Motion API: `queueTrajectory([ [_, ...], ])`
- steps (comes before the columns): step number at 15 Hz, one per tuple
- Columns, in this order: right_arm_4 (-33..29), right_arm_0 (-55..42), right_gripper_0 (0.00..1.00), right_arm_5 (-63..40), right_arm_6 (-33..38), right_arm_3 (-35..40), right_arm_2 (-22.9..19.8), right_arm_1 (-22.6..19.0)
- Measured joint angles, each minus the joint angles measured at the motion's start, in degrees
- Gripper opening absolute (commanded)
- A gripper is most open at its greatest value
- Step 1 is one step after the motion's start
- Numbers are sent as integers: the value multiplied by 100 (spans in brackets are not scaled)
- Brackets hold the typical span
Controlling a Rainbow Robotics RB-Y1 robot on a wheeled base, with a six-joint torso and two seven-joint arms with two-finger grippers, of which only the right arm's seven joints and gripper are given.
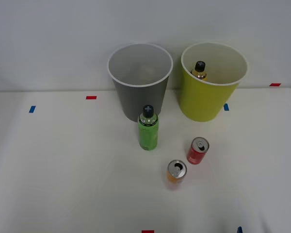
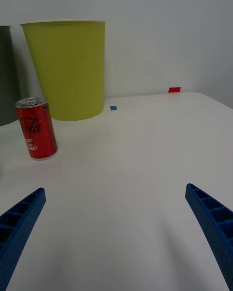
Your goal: Put cans in the gray bin, plastic bottles in the light green bin
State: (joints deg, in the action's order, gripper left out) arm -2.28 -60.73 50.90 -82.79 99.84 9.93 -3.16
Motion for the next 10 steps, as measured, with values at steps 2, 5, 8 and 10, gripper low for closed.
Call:
queueTrajectory([
  [2,0,0,100,0,0,0,0,0],
  [5,0,0,100,0,0,0,0,0],
  [8,0,0,100,0,0,0,0,0],
  [10,0,0,100,0,0,0,0,0],
])
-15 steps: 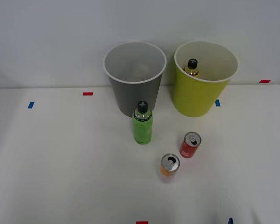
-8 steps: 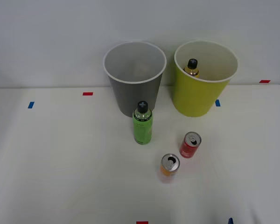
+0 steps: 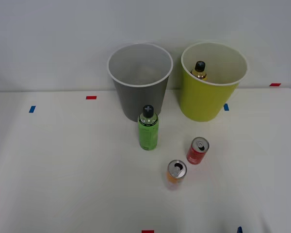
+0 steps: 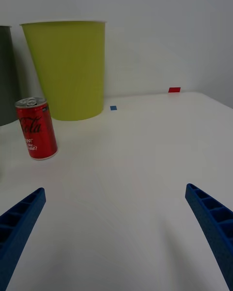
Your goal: Put cans in the gray bin, plastic bottles in the light green bin
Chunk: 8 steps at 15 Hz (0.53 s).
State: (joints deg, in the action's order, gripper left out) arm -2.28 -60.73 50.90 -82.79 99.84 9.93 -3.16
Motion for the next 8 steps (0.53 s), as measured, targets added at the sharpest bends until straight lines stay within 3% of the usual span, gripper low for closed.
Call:
queueTrajectory([
  [8,0,0,100,0,0,0,0,0],
])
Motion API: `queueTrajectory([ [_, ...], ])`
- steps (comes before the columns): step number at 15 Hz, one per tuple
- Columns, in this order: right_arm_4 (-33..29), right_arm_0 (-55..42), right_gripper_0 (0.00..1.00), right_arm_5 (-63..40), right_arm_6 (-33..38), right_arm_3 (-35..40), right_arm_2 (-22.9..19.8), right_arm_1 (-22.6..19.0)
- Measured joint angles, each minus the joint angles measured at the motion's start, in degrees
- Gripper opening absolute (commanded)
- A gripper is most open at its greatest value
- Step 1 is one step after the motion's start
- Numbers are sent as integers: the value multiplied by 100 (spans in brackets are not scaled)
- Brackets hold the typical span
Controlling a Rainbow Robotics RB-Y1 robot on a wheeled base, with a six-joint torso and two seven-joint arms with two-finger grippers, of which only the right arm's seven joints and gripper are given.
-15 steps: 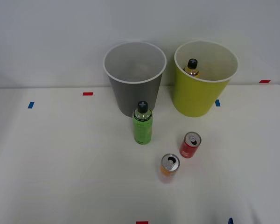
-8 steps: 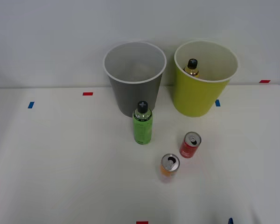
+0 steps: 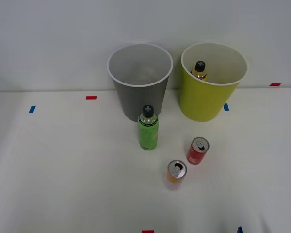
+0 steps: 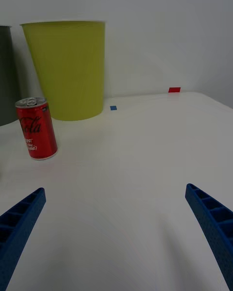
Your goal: Put cans in the gray bin, plastic bottles in the light green bin
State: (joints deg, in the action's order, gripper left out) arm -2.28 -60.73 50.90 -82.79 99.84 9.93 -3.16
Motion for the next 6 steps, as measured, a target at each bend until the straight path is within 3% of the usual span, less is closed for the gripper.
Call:
queueTrajectory([
  [6,0,0,100,0,0,0,0,0],
])
